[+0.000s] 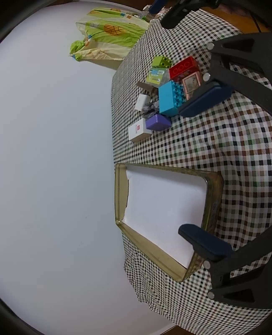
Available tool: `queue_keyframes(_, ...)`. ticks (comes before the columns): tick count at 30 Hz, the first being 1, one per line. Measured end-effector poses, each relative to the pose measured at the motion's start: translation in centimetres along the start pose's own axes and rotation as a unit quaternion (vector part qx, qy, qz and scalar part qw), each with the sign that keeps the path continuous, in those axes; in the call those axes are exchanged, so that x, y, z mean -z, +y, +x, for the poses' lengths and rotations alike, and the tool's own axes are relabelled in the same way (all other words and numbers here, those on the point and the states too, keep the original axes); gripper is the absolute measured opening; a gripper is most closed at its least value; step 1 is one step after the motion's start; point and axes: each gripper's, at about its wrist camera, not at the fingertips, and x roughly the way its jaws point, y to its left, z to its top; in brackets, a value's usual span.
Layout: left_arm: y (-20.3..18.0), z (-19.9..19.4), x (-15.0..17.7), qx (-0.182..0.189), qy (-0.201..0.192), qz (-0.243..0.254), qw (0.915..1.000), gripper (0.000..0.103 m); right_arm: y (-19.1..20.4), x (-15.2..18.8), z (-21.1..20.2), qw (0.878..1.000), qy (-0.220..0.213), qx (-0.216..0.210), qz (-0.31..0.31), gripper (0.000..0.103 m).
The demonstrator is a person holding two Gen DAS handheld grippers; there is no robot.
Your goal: Organize rigid objects
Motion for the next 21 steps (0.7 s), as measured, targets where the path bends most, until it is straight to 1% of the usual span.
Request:
queue_keyframes(14, -0.6, 1.2, 0.6, 0.003, 0.014, 0.005, 0.9999, 0.103, -0.5, 0.6, 0.9, 1.000, 0.013, 0.006, 0.005, 0.103)
queue_keyframes(18, -1.3, 2.5, 1.3, -0.011, 0.030, 0.021, 0.9993, 0.103, -1.4, 1.5, 2.3, 0.999, 0.034, 0.025, 0.012, 0.103)
queue_keyframes(21, -1.7, 3.4, 1.7, -0.004, 0.044, 0.022, 0.9988, 0.103, -2.5, 2.5, 3.8, 0.997, 0.066, 0.034, 0.028, 0.103)
